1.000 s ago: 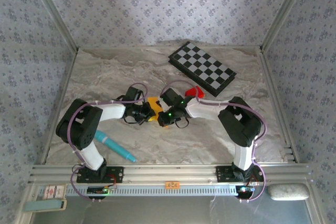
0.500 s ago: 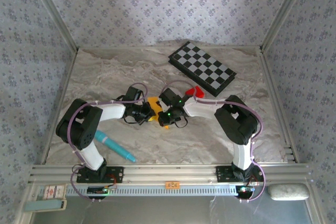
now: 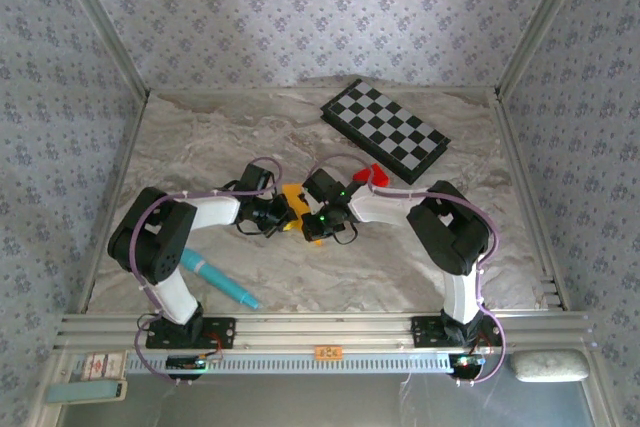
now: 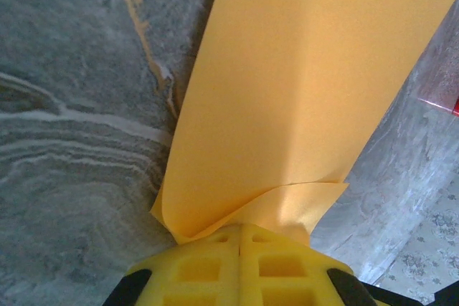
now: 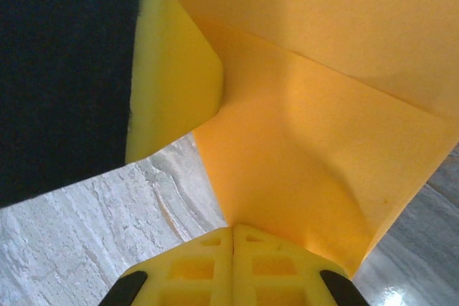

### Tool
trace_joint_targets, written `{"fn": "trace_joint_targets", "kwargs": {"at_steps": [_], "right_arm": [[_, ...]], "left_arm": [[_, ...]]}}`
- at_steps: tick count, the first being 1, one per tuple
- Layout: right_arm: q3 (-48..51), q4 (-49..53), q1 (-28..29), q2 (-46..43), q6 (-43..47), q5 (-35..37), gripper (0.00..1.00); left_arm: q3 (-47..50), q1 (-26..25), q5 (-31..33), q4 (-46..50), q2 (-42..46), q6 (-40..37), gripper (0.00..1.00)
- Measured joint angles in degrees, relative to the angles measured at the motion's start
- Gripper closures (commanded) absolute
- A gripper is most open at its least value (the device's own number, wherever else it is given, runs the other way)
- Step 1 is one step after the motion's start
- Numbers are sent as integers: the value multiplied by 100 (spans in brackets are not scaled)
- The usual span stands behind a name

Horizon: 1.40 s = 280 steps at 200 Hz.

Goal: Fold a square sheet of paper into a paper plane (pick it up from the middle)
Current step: Third fold the triangle at the center of the table.

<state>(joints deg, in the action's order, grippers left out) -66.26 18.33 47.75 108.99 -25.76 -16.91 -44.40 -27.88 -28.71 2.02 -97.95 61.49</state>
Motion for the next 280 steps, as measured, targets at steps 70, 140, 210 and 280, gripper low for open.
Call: {"fn": "trace_joint_targets", "kwargs": {"at_steps": [70, 140, 210, 280], "right_arm": [[22, 13, -35, -20, -39, -33, 96], [223, 400, -74, -247, 7, -157, 95], [284, 374, -74, -260, 7, -155, 95], [575, 328, -74, -472, 26, -160, 96]], "left_arm": [[-92, -26, 74, 186, -13, -101, 96], [-245, -33, 133, 439, -63, -212, 96], [-271, -37, 136, 487, -74, -214, 96], [-275, -37, 131, 494, -74, -214, 96]]}}
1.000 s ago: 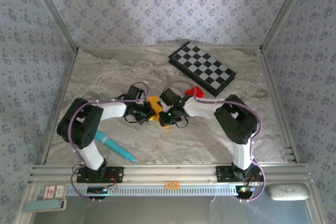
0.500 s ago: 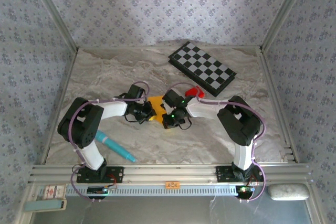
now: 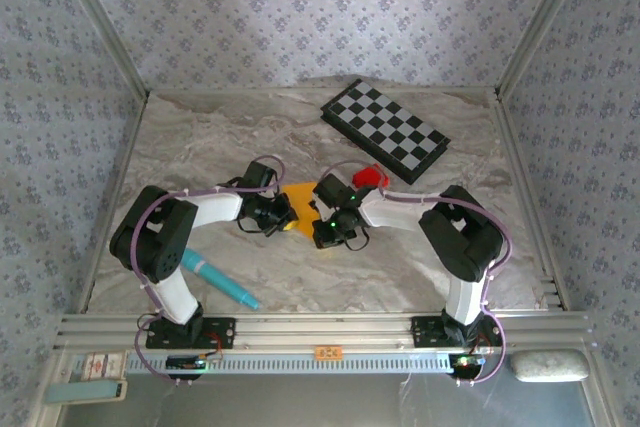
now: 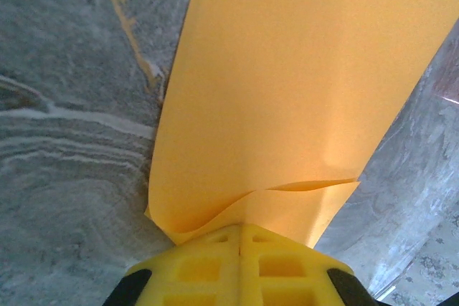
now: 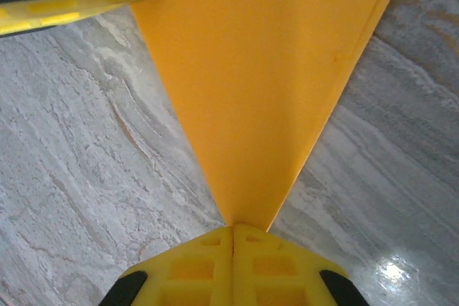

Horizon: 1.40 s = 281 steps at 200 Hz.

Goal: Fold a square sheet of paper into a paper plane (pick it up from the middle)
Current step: Third fold the triangle at the center of the table.

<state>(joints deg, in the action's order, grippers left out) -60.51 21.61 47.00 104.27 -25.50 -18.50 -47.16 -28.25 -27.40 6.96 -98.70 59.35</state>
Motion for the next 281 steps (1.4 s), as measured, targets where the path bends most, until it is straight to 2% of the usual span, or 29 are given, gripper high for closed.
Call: {"fn": "trace_joint_targets", "kwargs": {"at_steps": [34, 94, 187, 250, 281], "right_arm": [[7, 24, 0, -42, 2, 20, 96], [48, 105, 0, -636, -31, 136, 96], [-533, -66, 2, 337, -264, 251, 97], [-546, -22, 2, 385, -262, 310, 100], [-586, 15, 0, 413, -280, 310, 100]], "left_arm": [[-20, -2, 0, 33, -7, -2, 96], [-22, 0, -2, 37, -4, -20, 96], [-33, 0, -22, 37, -4, -17, 96], [-15, 0, 35, 118, 254, -345, 87], [157, 0, 7, -98, 686, -479, 95]]}}
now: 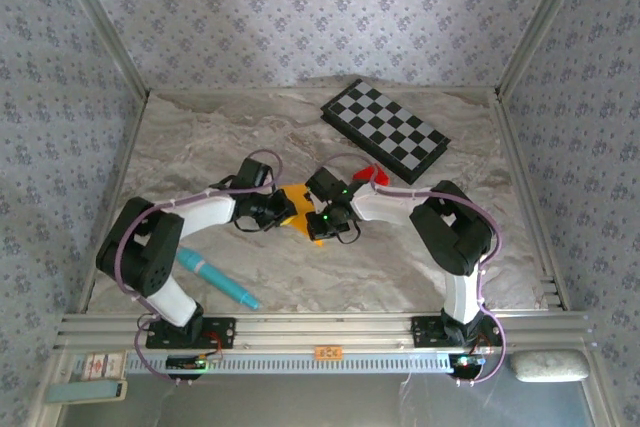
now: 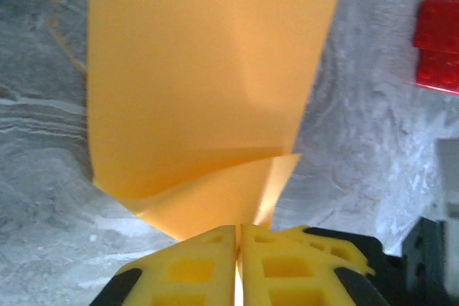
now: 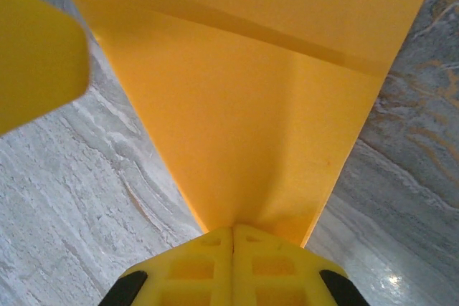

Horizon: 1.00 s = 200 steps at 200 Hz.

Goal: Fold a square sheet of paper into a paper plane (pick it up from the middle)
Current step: Third fold the triangle at the center of the table.

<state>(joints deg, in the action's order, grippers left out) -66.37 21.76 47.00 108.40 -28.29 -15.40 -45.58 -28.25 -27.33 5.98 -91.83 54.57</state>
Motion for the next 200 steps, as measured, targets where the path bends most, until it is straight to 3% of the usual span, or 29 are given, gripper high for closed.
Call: {"fn": "trace_joint_targets", "kwargs": {"at_steps": [90, 200], "right_arm": [[-35, 48, -2, 24, -90, -11, 100], [-61, 107, -15, 52, -87, -17, 100]], "left_arm": [[192, -175, -483, -756, -431, 13, 98], [199, -269, -391, -680, -684, -315, 98]]}}
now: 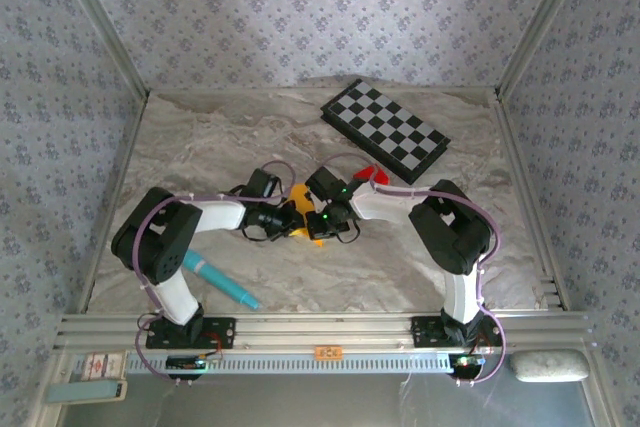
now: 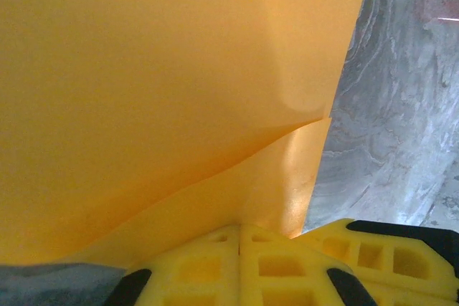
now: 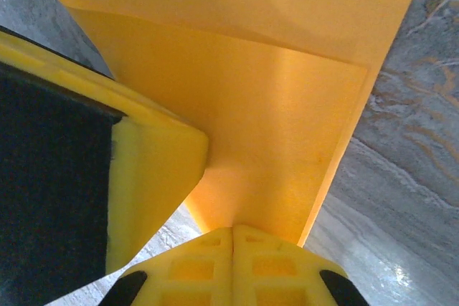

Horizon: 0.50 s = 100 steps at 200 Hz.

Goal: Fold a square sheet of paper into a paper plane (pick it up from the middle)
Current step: Third fold the triangle at the center of the table.

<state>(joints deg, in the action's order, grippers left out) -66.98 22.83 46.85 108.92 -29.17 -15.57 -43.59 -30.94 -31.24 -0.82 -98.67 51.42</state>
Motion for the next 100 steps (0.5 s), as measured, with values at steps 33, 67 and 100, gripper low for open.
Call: {"fn": "trace_joint_targets", "kwargs": {"at_steps": [33, 67, 100], "right_arm": [[7, 33, 0, -2, 2, 42, 100], [31, 13, 0, -7, 2, 61, 100], [35, 9, 0, -13, 2, 63, 100]], "left_arm": [[-195, 92, 70, 365, -46, -350, 98], [-372, 474, 85, 704, -94, -719, 98], [-485, 953, 168, 990, -98, -1038, 98]]}}
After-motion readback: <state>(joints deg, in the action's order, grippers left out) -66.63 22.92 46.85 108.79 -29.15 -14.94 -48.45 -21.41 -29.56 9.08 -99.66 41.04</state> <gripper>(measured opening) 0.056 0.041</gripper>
